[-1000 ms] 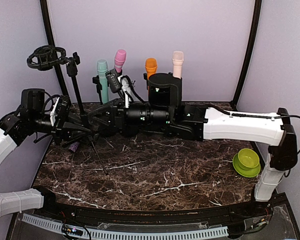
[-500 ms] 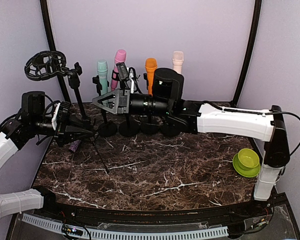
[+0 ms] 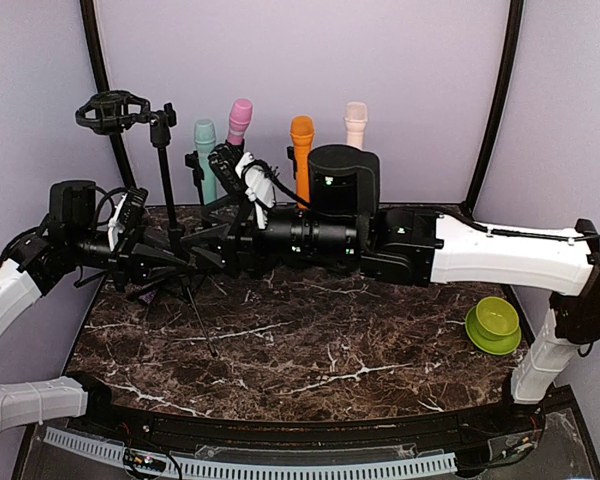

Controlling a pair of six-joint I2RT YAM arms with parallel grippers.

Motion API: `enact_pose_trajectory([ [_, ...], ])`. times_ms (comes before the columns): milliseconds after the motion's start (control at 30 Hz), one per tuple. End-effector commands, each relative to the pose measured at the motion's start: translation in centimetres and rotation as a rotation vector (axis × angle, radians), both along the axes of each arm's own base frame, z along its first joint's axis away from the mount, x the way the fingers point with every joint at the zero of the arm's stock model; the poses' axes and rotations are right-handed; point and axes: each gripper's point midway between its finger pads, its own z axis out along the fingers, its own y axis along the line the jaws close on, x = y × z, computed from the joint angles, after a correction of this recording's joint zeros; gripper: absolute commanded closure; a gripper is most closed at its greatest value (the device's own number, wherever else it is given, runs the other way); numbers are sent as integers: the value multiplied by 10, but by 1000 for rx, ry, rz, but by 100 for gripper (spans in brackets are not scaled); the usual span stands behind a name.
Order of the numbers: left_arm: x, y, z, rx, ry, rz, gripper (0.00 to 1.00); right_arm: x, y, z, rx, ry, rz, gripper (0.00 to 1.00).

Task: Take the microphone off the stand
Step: Unscrew the knob on the stand of the microphone stand.

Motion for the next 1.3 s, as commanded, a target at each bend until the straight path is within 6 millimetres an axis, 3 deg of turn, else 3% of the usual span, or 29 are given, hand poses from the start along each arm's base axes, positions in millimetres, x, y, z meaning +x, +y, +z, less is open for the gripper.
enact_pose_trajectory([
  [0, -13, 0, 17, -25, -36, -50, 100, 15, -10, 27, 28, -161, -88, 40],
  [167, -14, 2, 7, -2, -39, -48, 100, 8, -21, 87, 191, -95, -8, 42],
  [233, -14, 1, 9, -11, -27, -49, 100, 11, -16, 90, 171, -65, 6, 43],
  [333, -14, 0, 16, -32, 7, -52, 100, 15, -7, 72, 91, -61, 1, 43],
  [633, -11, -3, 33, -87, 205, -64, 100, -9, 8, 6, -158, -270, 8, 43],
  [1000, -12, -4, 33, -93, 226, -73, 100, -14, 13, -7, -231, -494, -103, 56],
  [1267, -17, -3, 32, -90, 224, -95, 100, -3, 9, -9, -275, -620, -193, 52],
])
